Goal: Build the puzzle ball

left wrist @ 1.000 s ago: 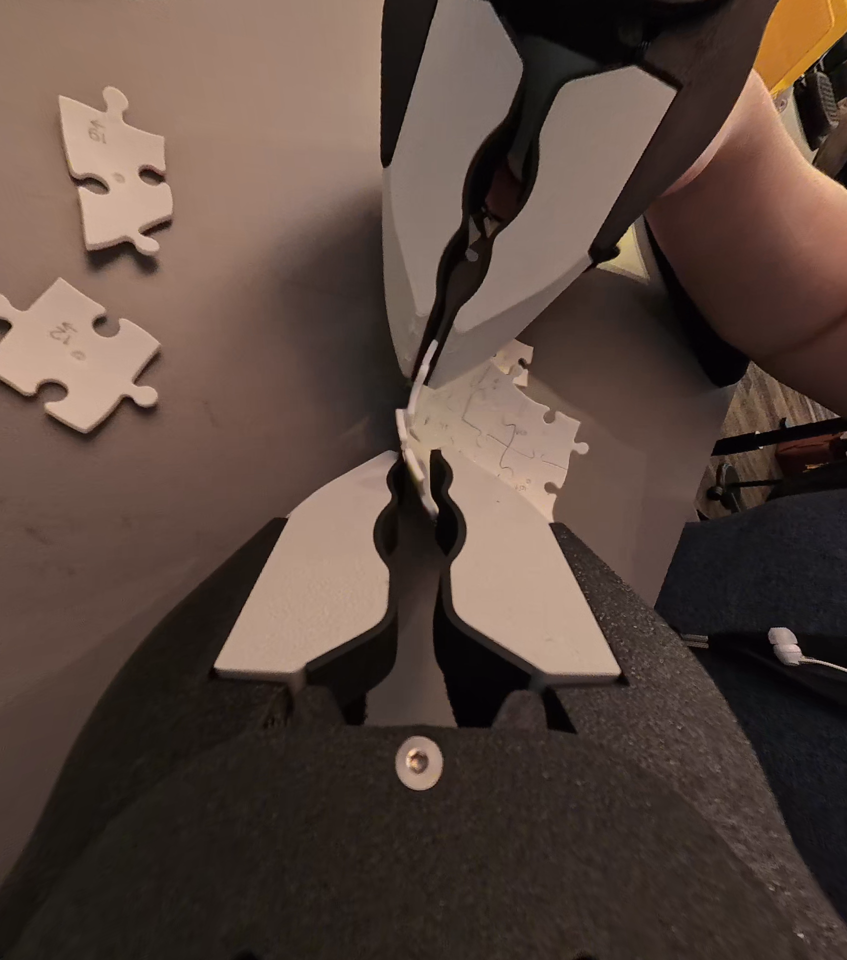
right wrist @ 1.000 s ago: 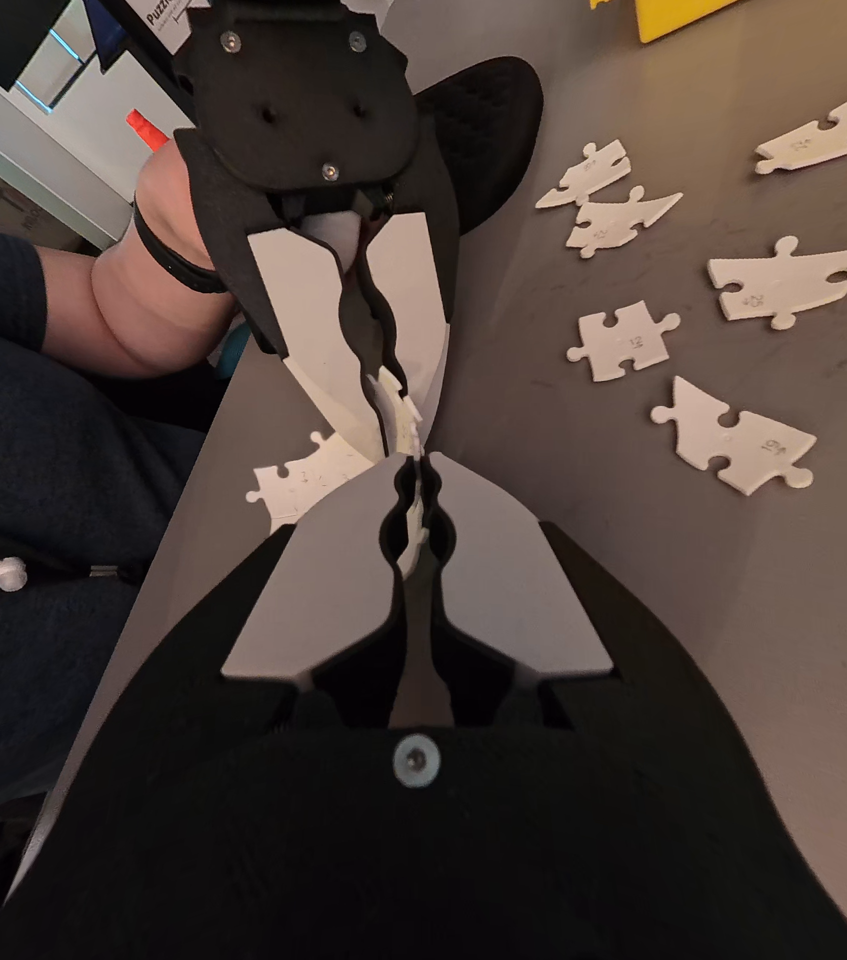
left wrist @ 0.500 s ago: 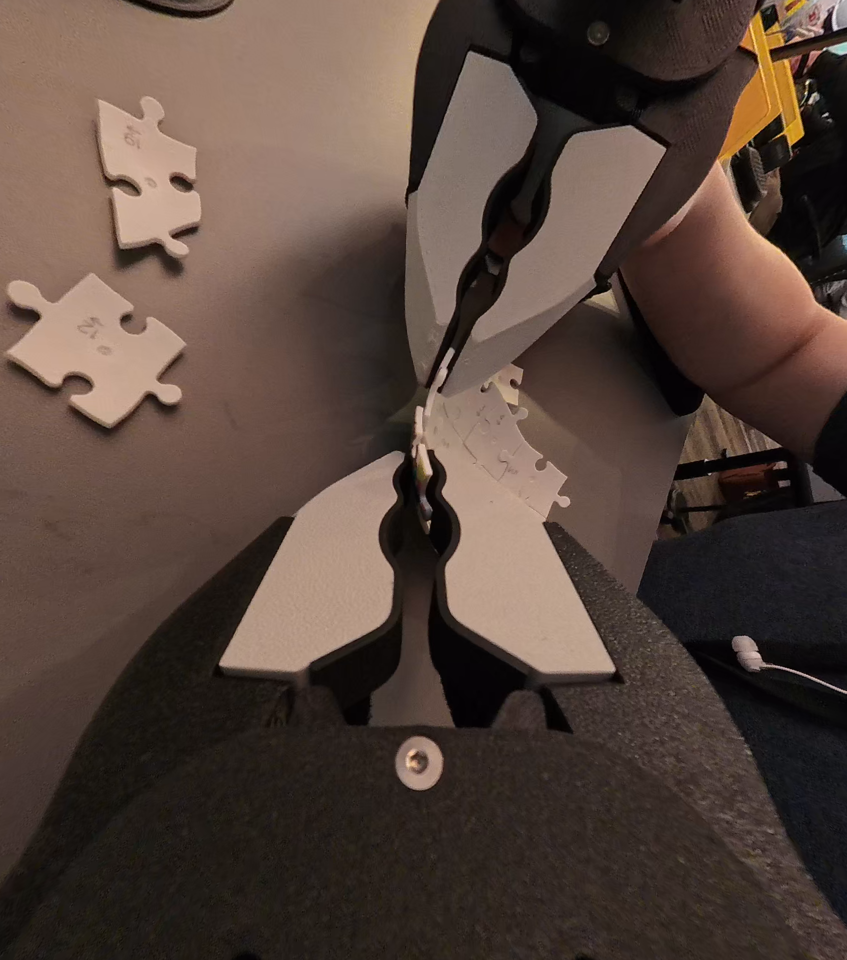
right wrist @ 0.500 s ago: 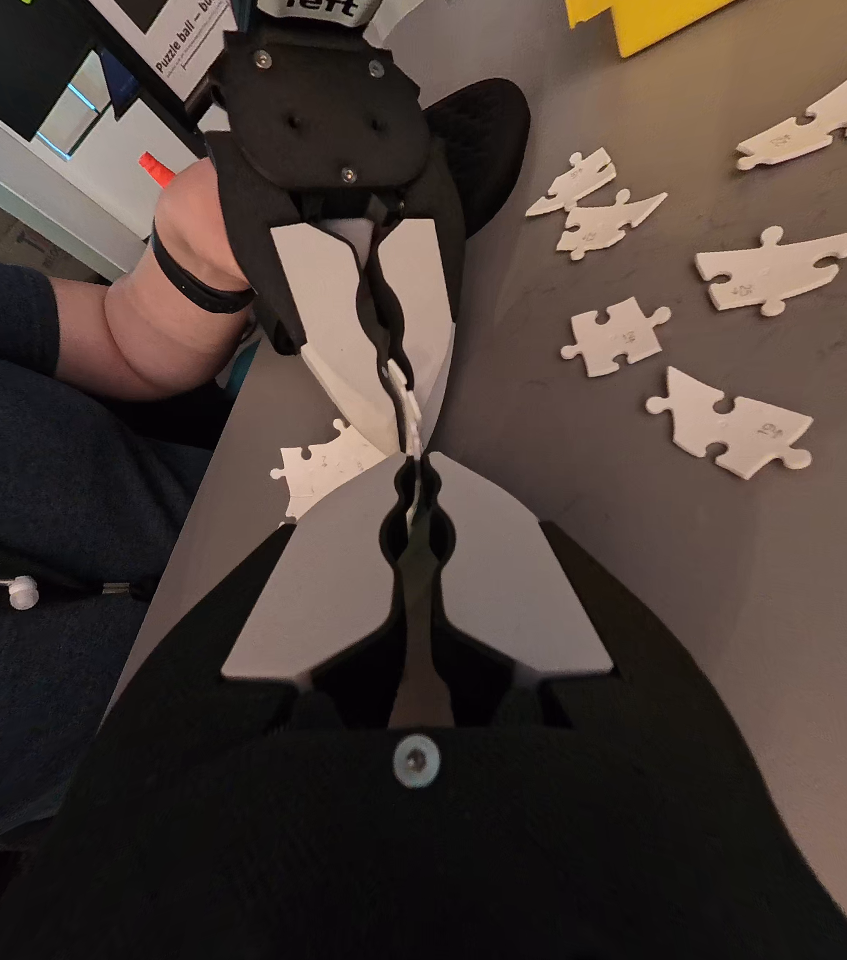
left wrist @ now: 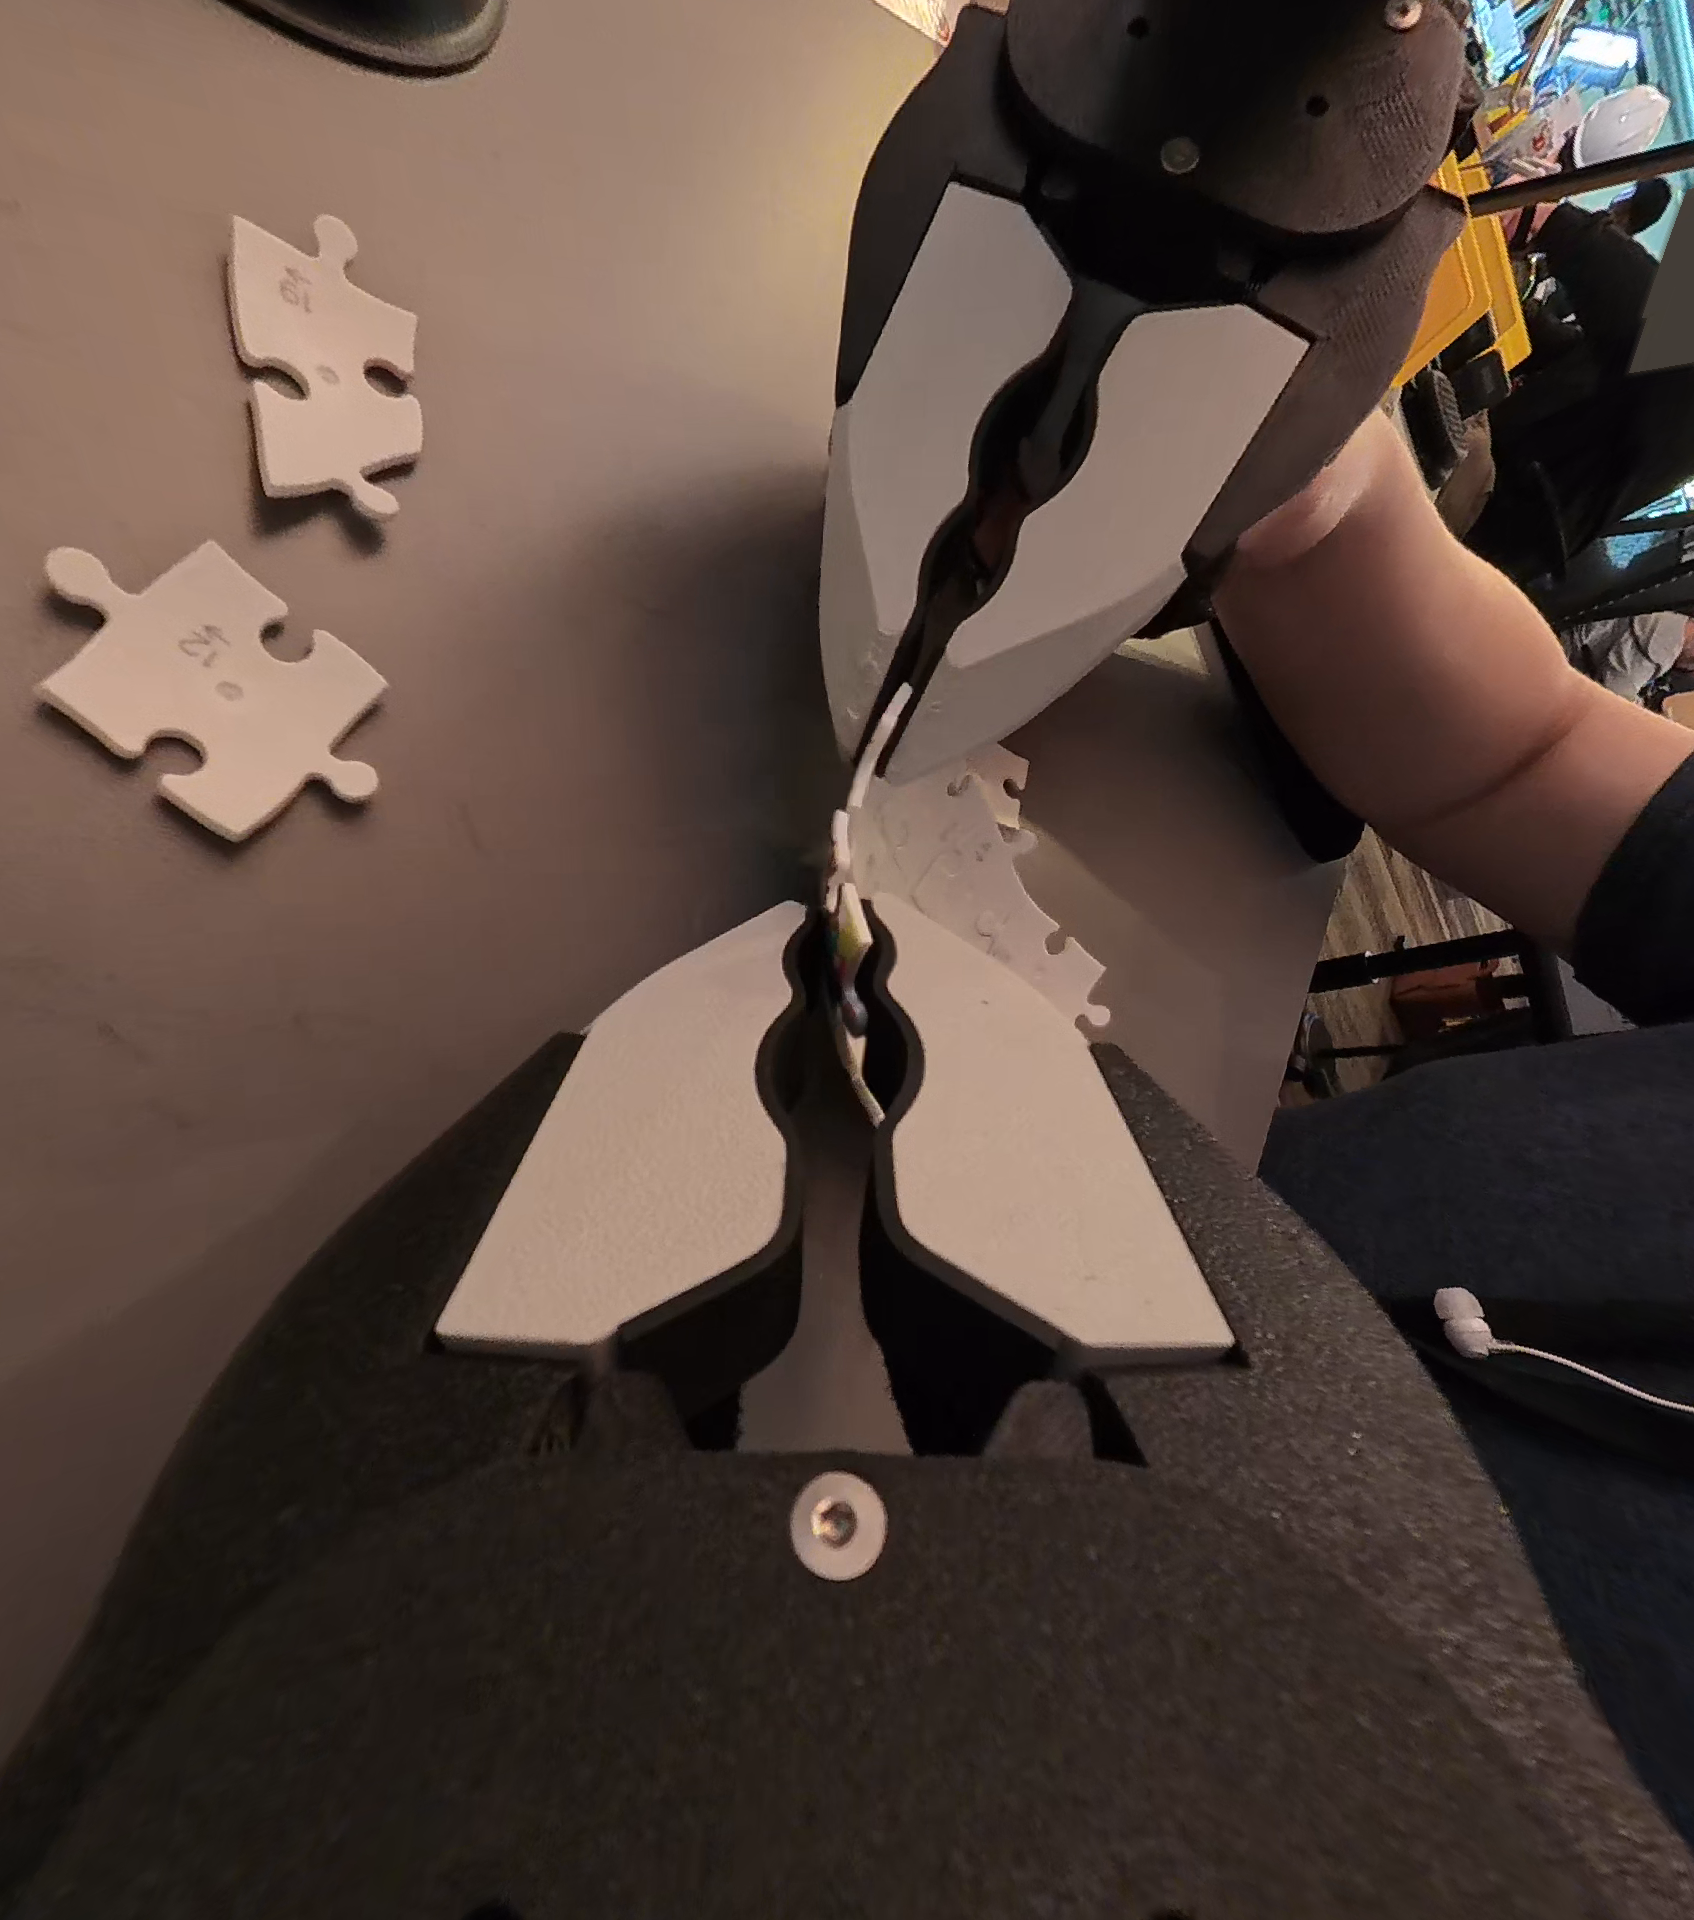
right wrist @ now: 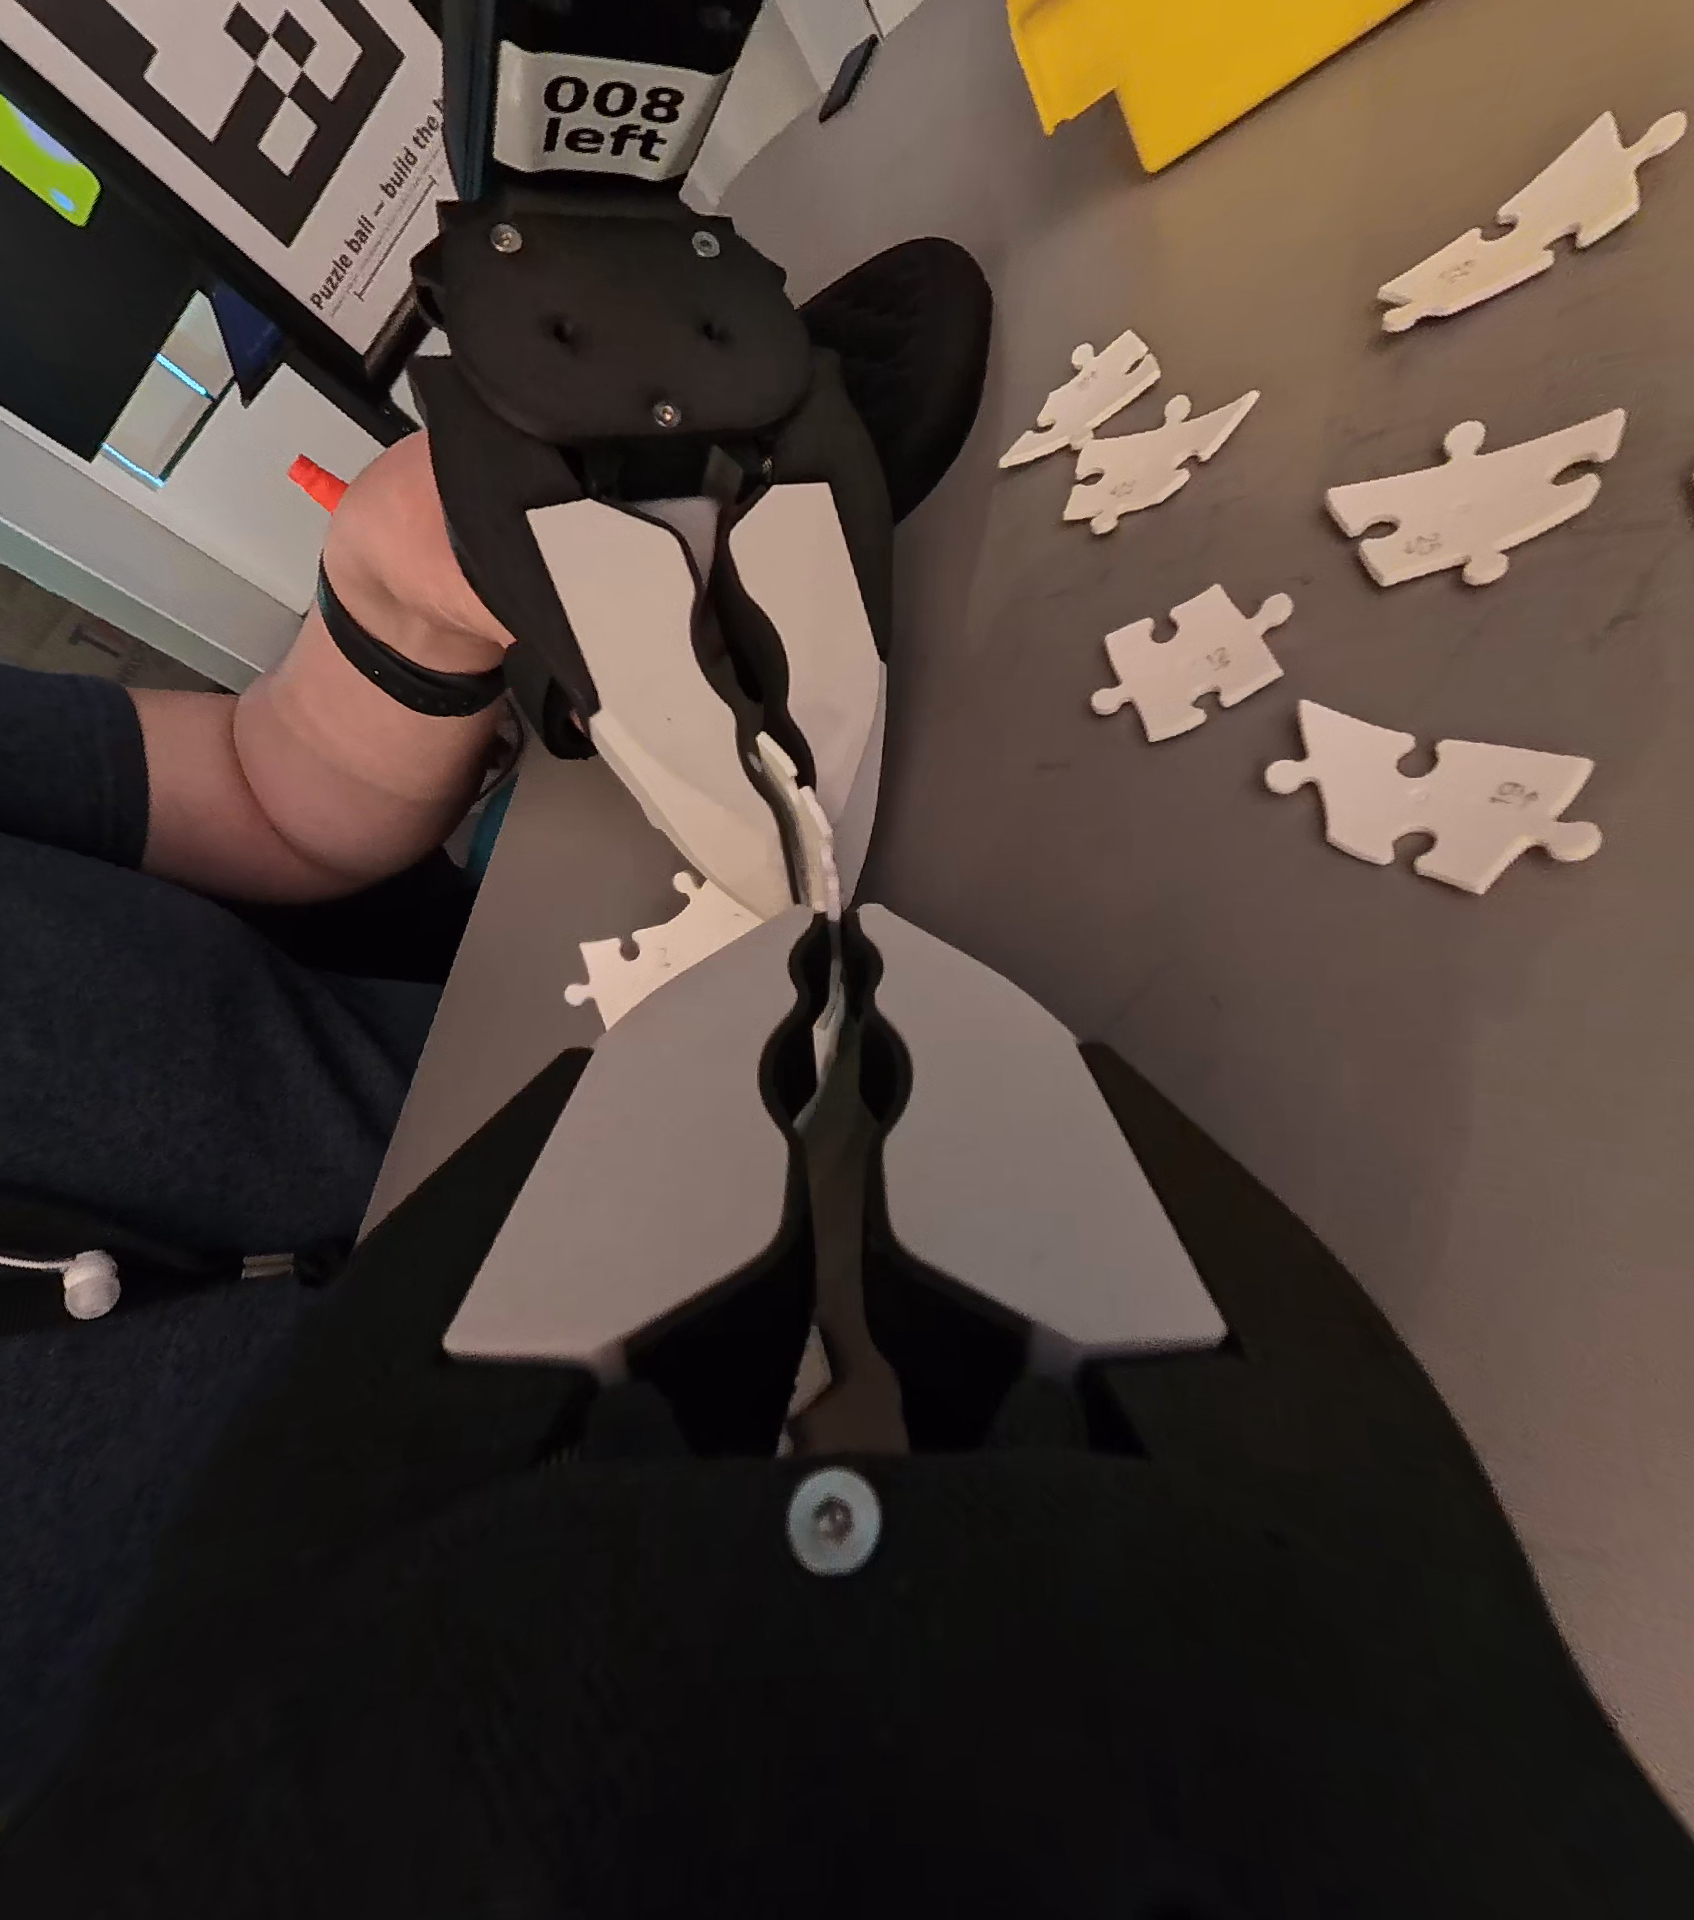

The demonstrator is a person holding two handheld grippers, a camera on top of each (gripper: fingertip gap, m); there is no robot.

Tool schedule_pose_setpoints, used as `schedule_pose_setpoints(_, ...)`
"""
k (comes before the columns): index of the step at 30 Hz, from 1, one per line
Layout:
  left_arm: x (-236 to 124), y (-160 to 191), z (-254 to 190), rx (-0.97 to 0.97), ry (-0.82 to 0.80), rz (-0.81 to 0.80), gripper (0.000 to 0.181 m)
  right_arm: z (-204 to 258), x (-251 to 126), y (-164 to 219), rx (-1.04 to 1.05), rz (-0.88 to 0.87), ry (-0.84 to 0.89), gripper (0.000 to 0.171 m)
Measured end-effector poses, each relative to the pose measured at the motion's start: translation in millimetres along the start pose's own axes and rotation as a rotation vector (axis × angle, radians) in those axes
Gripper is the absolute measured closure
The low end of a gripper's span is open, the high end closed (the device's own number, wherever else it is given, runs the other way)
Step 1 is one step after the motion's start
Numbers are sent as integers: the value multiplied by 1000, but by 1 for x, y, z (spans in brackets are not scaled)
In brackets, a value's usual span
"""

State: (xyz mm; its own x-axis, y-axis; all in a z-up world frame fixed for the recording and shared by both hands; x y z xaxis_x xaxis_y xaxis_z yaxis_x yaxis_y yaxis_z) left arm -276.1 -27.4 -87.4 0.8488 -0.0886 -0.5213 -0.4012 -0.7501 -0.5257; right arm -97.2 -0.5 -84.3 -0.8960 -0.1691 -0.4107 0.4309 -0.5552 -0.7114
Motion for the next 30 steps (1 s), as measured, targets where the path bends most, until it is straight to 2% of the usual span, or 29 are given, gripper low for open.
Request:
schedule_pose_setpoints(6, 0, 0, 0, -4, 7, -1, 174, -1, 1, 0, 37, -20, -17, 168)
schedule_pose_setpoints(11, -10, -2, 2, -18, -12, -34, 159, -2, 1, 0, 35, -12, -9, 168)
schedule_pose_setpoints(16, -23, -10, 3, -36, 1, -51, 158, -3, 3, 0, 39, 13, -8, 168)
schedule_pose_setpoints(20, -25, -24, 8, -48, 7, 18, 158, -3, 5, -1, 43, 27, -6, 168)
schedule_pose_setpoints(25, -16, -36, 15, -83, 45, 257, 154, -5, 6, -5, 42, 53, -24, 168)
schedule_pose_setpoints(30, -14, -47, 15, -88, 88, 377, 154, -5, 6, -8, 38, 88, -61, 168)
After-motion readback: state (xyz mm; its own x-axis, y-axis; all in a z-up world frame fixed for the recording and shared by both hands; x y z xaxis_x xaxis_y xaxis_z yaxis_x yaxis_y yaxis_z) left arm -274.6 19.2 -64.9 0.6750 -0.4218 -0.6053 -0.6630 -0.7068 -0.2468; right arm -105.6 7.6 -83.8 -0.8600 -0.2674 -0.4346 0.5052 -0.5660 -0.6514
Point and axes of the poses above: each gripper's, where its closed fingertips meet, x out along the fingers, y out of its underside, z = x × y across the jaws, the point moved 10 cm from there along -x, back along the fingers, and after that the axes turned 1 degree about z, right-handed, at the moved point
